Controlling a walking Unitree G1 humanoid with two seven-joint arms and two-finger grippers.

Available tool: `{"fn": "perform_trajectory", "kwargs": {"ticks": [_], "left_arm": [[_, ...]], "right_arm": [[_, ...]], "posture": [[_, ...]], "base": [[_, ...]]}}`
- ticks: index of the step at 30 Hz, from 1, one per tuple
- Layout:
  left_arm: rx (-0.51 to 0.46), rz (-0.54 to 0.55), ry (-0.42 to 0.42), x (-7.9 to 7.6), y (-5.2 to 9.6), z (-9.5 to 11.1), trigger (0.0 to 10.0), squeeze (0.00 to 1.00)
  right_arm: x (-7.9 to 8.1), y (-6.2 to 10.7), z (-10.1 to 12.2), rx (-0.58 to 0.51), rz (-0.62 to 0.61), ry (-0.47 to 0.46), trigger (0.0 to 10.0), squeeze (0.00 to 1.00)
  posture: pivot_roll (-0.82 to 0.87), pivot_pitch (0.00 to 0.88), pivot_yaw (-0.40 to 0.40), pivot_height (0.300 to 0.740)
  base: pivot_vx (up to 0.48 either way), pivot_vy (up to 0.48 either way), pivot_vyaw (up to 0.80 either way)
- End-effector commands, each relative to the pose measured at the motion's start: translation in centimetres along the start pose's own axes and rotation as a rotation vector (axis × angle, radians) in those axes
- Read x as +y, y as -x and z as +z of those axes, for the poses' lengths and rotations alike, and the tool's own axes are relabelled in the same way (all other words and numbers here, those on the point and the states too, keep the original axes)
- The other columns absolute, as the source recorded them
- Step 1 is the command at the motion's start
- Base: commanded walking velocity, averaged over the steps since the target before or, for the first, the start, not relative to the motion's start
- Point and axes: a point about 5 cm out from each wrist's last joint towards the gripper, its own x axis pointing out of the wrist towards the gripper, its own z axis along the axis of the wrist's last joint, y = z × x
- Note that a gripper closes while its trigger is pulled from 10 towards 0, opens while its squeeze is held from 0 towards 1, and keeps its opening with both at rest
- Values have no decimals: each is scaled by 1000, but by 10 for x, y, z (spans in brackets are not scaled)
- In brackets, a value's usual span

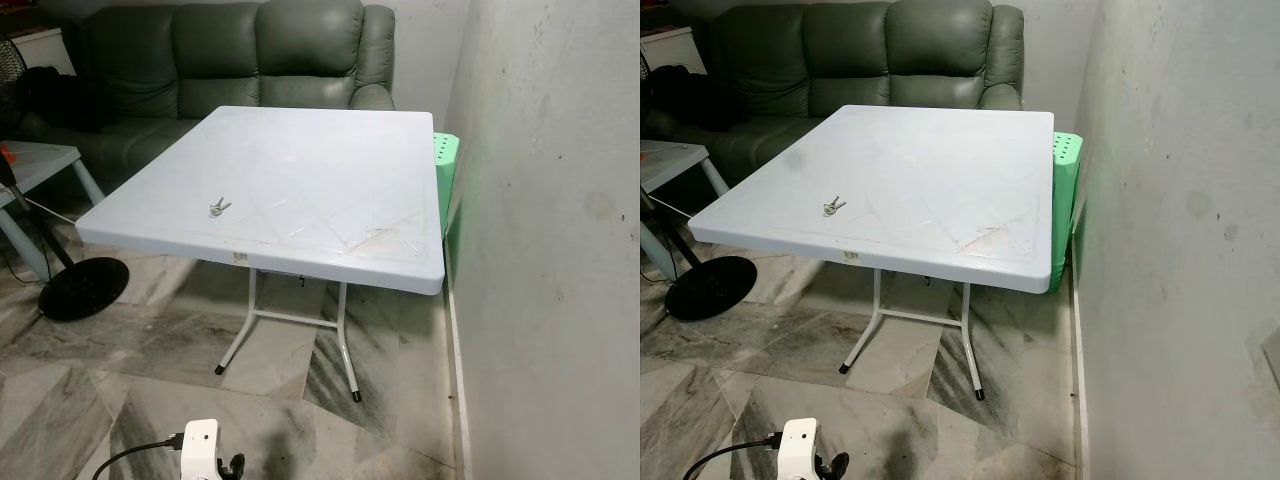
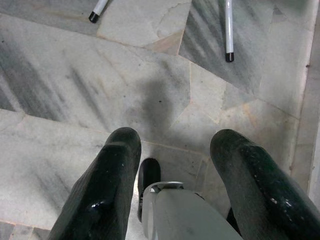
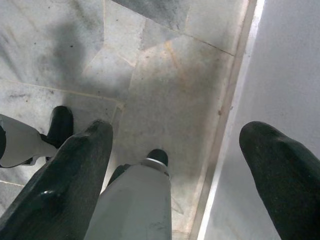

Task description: Hang keys on a hook

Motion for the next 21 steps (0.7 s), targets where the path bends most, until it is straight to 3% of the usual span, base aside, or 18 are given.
{"fn": "perform_trajectory", "kwargs": {"ticks": [1,6,12,15,16,21], "left_arm": [[-4,12,-10,4,0,2,10000,0],[-21,-3,-33,2,0,5,10000,0],[-147,-86,-60,-9,-3,25,10000,0],[-279,-159,-55,-18,-2,47,10000,0],[-279,-159,-55,-18,-2,47,10000,0],[-488,-206,-43,-22,1,88,10000,0]], "right_arm": [[2,0,1,-5,0,-9,10000,0],[2,-1,3,-20,0,-20,10000,0],[3,-3,24,-150,29,-13,10000,0],[2,-3,51,-307,60,-20,10000,0],[2,-3,51,-307,60,-20,10000,0],[3,3,97,-558,97,-2,10000,0]], "posture": [[100,0,37,740],[99,0,39,740],[88,0,49,740],[84,0,53,740],[84,0,53,740],[81,0,57,740]], "base": [[0,0,0],[0,0,0],[0,0,0],[0,0,0],[0,0,0],[0,0,0]]}}
